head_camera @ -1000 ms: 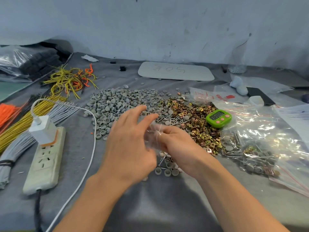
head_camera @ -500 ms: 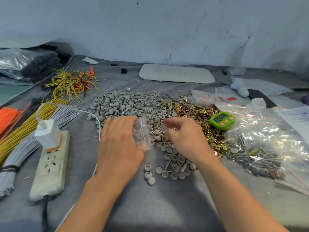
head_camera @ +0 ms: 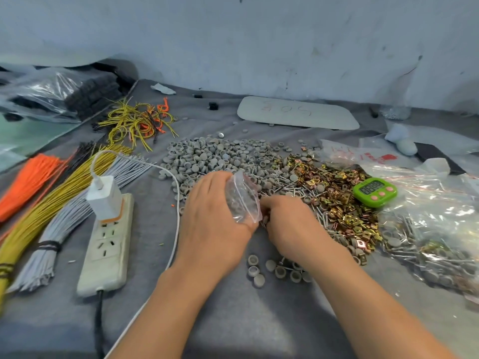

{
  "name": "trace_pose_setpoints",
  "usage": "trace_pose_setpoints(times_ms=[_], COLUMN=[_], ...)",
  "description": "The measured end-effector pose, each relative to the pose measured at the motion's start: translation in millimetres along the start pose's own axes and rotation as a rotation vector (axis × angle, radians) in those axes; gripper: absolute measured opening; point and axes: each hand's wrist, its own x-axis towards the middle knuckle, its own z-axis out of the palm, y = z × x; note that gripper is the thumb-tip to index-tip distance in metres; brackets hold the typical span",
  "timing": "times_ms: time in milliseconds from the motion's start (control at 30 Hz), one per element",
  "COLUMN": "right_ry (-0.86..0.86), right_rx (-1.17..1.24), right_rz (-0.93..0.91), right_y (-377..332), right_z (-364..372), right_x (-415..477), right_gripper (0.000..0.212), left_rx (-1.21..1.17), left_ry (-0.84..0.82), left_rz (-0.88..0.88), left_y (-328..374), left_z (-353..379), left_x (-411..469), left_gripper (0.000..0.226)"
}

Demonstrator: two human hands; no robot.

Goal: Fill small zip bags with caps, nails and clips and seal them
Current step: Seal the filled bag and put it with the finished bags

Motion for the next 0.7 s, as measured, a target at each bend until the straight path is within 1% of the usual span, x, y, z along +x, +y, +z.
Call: trace_pose_setpoints(times_ms=[67, 200, 267, 333, 400, 467, 500, 567, 600, 700], right_ry=[0.005, 0.057, 0.116, 0.181, 0.194, 0.171, 0.159, 0.162, 0.182, 0.228], right_rx=[-0.010, 0.057, 0.173, 0.308, 0.476, 0.596, 0.608, 0.565, 0.537, 0.470], right_rz=[-0.007, -0.003, 0.015, 0.045, 0.067, 0.070, 0.068, 0.069, 0.070, 0.047], right_y=[-1, 8, 13, 20, 29, 36, 39, 41, 42, 43], right_z=[-1, -5, -4, -5, -9, -14, -15, -14, -14, -16], right_x=[-1, -4, -7, -10, -13, -16, -18, -21, -23, -26], right_gripper=[0.035, 0.030, 0.027, 0.025, 0.026, 0.028, 0.029, 0.030, 0.031, 0.034], left_rx=[-0.010, 0.015, 0.048, 0.113, 0.211, 0.332, 0.393, 0.454, 0.459, 0.451], left_ry=[0.004, 0.021, 0.055, 0.131, 0.164, 0.086, 0.019, -0.093, -0.121, -0.141], left_rz=[-0.032, -0.086, -0.107, -0.067, -0.015, 0.032, 0.053, 0.082, 0.087, 0.083], left_y=[-3, -6, -9, -11, -12, -12, -12, -14, -14, -15], left_z=[0, -4, -8, -11, -10, -6, -3, 5, 8, 12], left_x=[0, 2, 3, 3, 5, 6, 6, 5, 4, 6], left_gripper=[0.041, 0.047, 0.058, 0.065, 0.074, 0.076, 0.076, 0.075, 0.073, 0.070])
